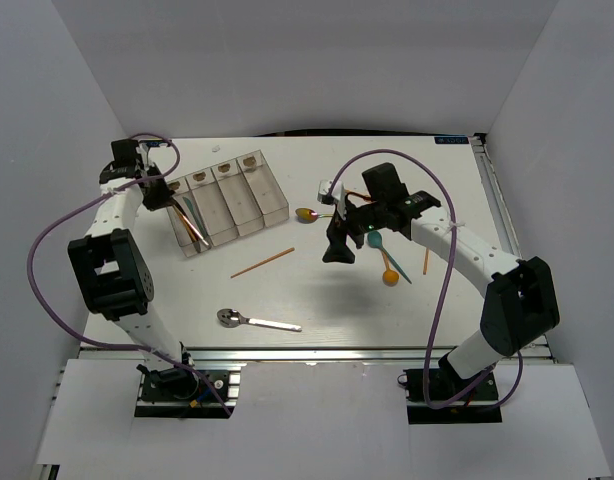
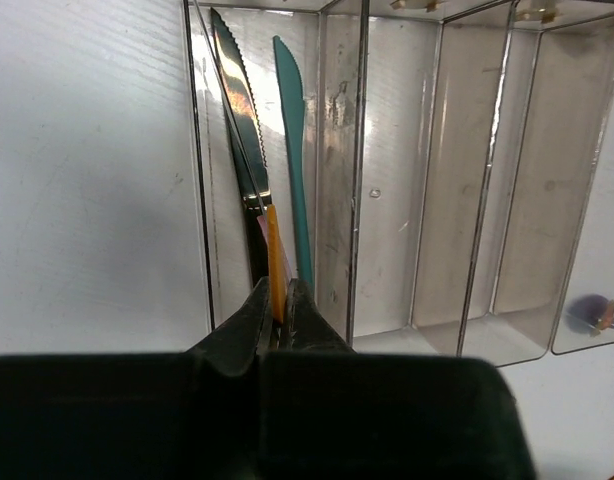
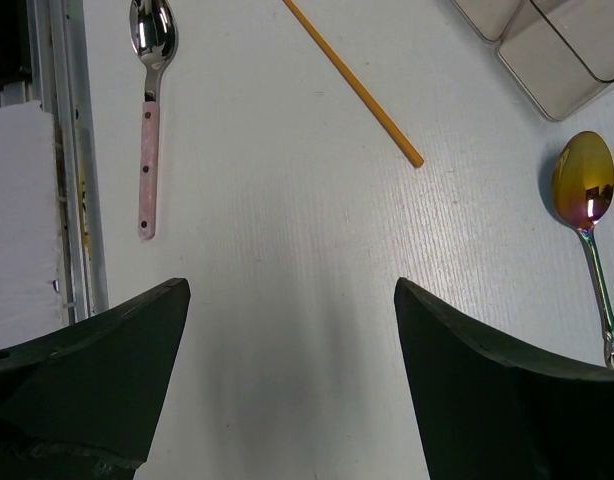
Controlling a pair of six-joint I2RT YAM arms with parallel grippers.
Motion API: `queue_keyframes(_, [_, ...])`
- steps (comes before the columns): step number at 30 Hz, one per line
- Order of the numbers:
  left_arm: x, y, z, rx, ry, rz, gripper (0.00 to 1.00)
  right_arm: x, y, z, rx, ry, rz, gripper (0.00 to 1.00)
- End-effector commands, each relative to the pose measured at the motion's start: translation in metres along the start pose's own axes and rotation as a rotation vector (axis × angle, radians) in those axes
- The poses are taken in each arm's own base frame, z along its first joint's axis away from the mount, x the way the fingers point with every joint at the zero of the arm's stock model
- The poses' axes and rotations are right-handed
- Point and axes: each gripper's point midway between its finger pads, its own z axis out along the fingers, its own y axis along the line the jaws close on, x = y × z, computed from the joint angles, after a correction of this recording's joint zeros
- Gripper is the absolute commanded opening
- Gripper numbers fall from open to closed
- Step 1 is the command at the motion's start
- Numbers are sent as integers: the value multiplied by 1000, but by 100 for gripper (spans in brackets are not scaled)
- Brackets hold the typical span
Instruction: Sort the eating utensils into containers
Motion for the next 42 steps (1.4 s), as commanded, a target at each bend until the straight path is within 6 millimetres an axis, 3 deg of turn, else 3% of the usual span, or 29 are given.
queue_keyframes(1, [-8,-1,-2,10,-25,27,0,-3,3,-2,-15,-18,-15,90])
queue_keyframes(9, [-16,-8,1,38,-34,31,2,-3,1,-2,-13,-16,-18,90])
queue_keyframes(15, [2,-5,12,40,21,14,28,-1,-1,-3,-4,-11,-21,89])
queue_keyframes(16, [3,-5,12,42,24,16,36,1,-1,-3,-4,-9,-19,89])
queue_keyframes(22, [-5,-9,4,55,5,17,49,0,-3,-3,-1,-9,-26,89])
queue_keyframes(29, [-17,-20,-29,88,-53,52,55,-2,-7,-7,17,0,-66,89])
queue_keyframes(34, [-10,-26,-75,116,-125,51,73,-16,-23,-21,90,-23,-206,89])
queue_keyframes(36, [8,-25,-81,127,-112,15,78,-25,-35,-30,131,-59,-270,89])
queue_keyframes(37, [6,-30,-99,149,-158,17,82,-30,-36,-33,129,-85,-294,89])
queue_keyframes(38, [22,-27,-97,151,-136,-7,84,-30,-42,-38,134,-100,-337,89])
queue_keyframes(41, [35,-39,-123,232,-173,-43,90,-28,-27,-44,16,-175,-426,89])
queue_keyframes(42, [49,-44,-130,279,-165,-59,90,-28,-15,-46,-45,-202,-500,89])
